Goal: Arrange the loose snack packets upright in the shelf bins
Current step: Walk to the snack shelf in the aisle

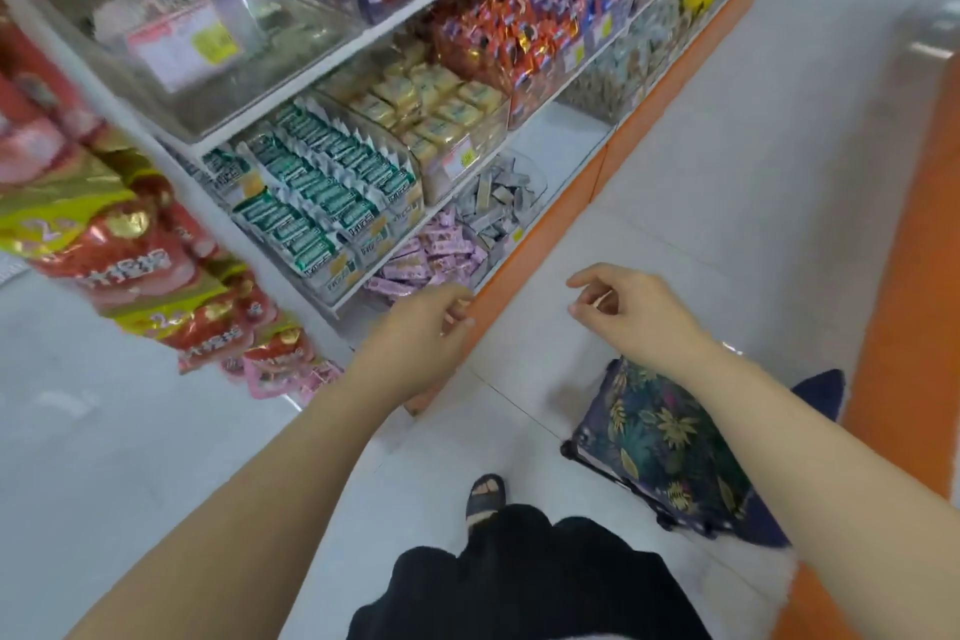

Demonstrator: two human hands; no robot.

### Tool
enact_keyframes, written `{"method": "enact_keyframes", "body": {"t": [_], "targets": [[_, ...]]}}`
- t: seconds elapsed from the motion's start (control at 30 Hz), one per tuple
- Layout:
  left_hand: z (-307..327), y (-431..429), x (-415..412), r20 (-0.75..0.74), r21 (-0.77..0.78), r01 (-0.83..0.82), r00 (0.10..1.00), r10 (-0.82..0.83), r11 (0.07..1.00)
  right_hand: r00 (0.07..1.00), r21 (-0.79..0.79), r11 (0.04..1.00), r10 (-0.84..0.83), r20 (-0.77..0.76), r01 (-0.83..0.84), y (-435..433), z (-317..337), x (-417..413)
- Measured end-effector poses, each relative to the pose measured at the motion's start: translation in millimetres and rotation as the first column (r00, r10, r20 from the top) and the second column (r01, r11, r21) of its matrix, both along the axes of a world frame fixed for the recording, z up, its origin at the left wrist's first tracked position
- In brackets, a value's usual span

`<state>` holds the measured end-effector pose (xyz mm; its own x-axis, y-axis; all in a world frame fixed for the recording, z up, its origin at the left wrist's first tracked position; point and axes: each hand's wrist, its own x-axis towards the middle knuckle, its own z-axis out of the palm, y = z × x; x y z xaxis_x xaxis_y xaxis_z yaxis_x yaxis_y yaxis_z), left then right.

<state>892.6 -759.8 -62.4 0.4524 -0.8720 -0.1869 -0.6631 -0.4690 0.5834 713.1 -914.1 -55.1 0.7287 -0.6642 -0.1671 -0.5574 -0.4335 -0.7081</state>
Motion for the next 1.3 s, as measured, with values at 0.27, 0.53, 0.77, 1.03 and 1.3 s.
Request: {"method": "enact_keyframes", "body": {"t": [0.27,0.53,0.77,1.03,1.3], "targets": [[-5.2,-58.0,53.3,-0.013,0.005,0.034,0.999,-0.034,0.999,0.998,0.002,0.999,0.054,-0.025,-0.054,-66.9,-0.8,63.1],[-14.9,-118.7,111.1,0.017,0.065,-0.131,0.991,0.13,0.989,0.937,-0.064,0.938,0.333,-0.108,-0.341,-156.2,1.0,164.2],[-34.9,-188.0,127.7,0.001,-0.003,-0.412,0.911,0.412,0.911,0.716,-0.087,0.724,0.646,-0.265,-0.685,-245.2,-5.6,240.6],[-70.3,-221.4,99.5,-0.054,0.057,-0.635,0.769,0.637,0.771,0.438,-0.036,0.47,0.791,-0.428,-0.882,-291.8,-23.0,272.3],[-156.3,-204.9,86.4,-0.015,0.111,-0.676,0.732,0.682,0.728,0.384,0.118,0.472,0.817,-0.429,-0.874,-286.4,-133.4,278.5]]}}
